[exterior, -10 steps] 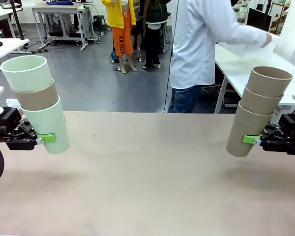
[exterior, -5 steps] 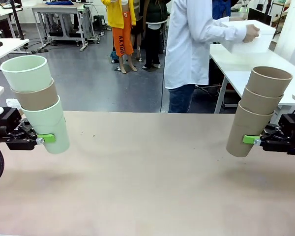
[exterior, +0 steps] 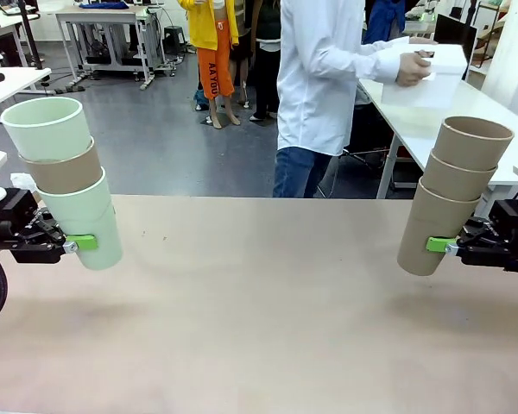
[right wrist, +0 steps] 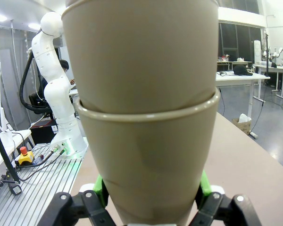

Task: Stack the cups and store them in the basket.
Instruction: Place the stack of Reusable plastic cups into the Pantry Basket.

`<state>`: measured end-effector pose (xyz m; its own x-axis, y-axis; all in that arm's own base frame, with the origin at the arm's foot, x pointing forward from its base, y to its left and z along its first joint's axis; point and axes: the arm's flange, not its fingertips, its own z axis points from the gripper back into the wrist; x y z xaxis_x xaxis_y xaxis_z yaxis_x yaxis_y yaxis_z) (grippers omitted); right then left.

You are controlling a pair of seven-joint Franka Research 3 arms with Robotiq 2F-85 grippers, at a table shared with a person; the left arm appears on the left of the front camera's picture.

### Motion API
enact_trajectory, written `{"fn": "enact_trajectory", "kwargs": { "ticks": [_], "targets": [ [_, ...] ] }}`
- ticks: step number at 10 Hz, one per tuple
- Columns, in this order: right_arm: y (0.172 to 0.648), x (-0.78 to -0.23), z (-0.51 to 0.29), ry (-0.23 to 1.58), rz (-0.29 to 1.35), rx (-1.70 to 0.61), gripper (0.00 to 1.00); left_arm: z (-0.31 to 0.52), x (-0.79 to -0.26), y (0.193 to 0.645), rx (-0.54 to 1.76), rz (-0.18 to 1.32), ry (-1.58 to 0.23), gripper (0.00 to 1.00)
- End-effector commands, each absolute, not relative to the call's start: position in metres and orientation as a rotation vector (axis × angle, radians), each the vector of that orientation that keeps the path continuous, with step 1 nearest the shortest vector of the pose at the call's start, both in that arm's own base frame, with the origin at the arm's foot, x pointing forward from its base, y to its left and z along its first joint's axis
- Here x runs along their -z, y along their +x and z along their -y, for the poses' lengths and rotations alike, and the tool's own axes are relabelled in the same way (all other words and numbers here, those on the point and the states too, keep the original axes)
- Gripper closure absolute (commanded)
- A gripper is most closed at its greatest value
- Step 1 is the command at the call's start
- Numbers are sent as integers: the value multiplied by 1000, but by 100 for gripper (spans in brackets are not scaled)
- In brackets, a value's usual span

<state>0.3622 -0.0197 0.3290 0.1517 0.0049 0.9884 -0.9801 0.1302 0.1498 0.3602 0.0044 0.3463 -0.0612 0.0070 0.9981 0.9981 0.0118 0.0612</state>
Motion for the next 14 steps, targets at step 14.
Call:
{"fn": "enact_trajectory", "kwargs": {
  "ticks": [14],
  "targets": [
    [365,-333,16,1165,1169,-1002,14,-4,-351,359,1249,1273,-1179,15]
  ]
}}
